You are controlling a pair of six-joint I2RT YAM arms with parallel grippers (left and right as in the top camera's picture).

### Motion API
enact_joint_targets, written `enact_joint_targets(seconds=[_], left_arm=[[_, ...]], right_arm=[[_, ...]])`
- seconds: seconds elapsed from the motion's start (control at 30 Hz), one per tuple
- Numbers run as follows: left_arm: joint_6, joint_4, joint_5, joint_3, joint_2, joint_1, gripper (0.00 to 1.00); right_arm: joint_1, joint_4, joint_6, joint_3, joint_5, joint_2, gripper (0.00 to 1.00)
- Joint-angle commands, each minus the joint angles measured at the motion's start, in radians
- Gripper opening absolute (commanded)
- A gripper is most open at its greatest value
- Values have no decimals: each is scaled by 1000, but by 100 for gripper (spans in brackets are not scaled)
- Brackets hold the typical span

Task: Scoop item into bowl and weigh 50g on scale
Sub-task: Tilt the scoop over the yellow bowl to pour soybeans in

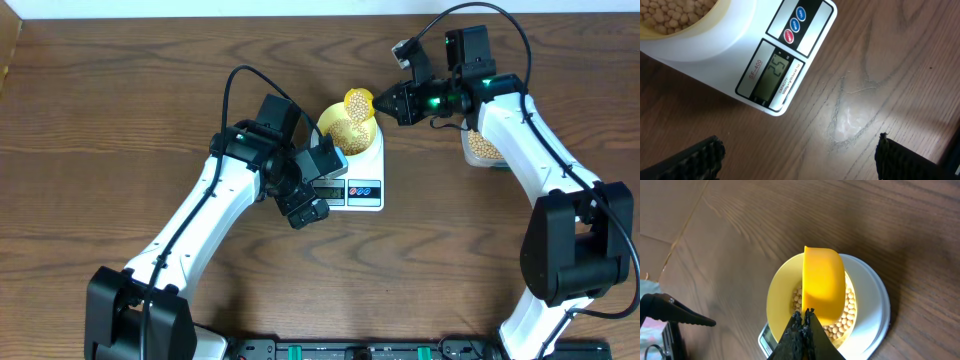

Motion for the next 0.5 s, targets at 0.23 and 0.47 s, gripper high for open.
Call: enact_joint_targets(seconds=[0.23, 0.47], left_arm=[[7, -2, 9, -2, 6, 3, 98], [7, -2, 9, -2, 6, 3, 98]], right_arm=[[12, -29, -93, 29, 28, -30, 1], [38, -58, -190, 29, 101, -60, 1]])
